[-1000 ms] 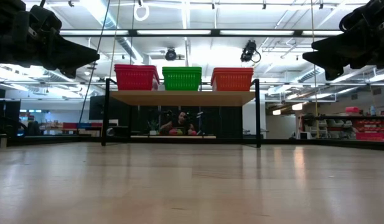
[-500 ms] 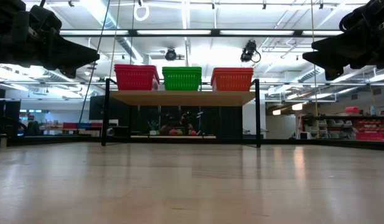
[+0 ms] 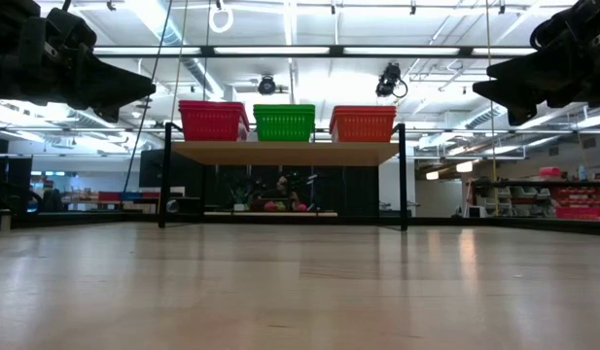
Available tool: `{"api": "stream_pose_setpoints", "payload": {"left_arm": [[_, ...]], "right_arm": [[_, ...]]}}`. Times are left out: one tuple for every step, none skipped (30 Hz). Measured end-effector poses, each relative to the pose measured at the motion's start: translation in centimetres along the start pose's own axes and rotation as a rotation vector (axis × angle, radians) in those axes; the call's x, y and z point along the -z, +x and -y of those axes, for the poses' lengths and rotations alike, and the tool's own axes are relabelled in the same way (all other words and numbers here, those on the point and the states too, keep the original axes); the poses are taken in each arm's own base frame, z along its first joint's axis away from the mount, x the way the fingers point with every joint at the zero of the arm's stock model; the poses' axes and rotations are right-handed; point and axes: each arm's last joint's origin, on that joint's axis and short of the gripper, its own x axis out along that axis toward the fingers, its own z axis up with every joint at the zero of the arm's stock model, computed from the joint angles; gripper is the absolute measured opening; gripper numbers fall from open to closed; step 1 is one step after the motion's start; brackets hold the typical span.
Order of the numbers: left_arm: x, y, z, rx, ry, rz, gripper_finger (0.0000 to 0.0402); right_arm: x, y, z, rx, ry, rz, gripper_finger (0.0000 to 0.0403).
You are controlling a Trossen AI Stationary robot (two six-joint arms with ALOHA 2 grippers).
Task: Stack baskets on shelf by color
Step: Return to Home Position
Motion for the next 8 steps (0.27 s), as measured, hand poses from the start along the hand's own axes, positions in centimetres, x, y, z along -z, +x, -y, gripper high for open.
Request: {"api": "stream_pose_setpoints", "payload": {"left_arm": [[0.0, 0.0, 0.0, 0.0, 0.0, 0.0, 0.0093], [0.0, 0.0, 0.0, 0.0, 0.0, 0.0, 0.0093], [0.0, 0.0, 0.0, 0.0, 0.0, 0.0, 0.0092], [0.0, 0.0, 0.0, 0.0, 0.0, 0.0, 0.0091], [0.0, 0.0, 0.0, 0.0, 0.0, 0.0, 0.0089], [0.0, 0.0, 0.0, 0.0, 0.0, 0.0, 0.0088], [0.0, 0.0, 0.0, 0.0, 0.0, 0.0, 0.0087], [0.0, 0.0, 0.0, 0.0, 0.0, 0.0, 0.0086]], "right_arm": [[0.0, 0.0, 0.0, 0.0, 0.0, 0.0, 0.0191], [0.0, 0.0, 0.0, 0.0, 0.0, 0.0, 0.0191], [0.0, 0.0, 0.0, 0.0, 0.0, 0.0, 0.0191], [0.0, 0.0, 0.0, 0.0, 0.0, 0.0, 0.0191], [0.0, 0.0, 0.0, 0.0, 0.0, 0.0, 0.0191], [0.0, 0.0, 0.0, 0.0, 0.0, 0.0, 0.0191], [0.0, 0.0, 0.0, 0.0, 0.0, 0.0, 0.0191], [0.0, 0.0, 0.0, 0.0, 0.0, 0.0, 0.0191]]}}
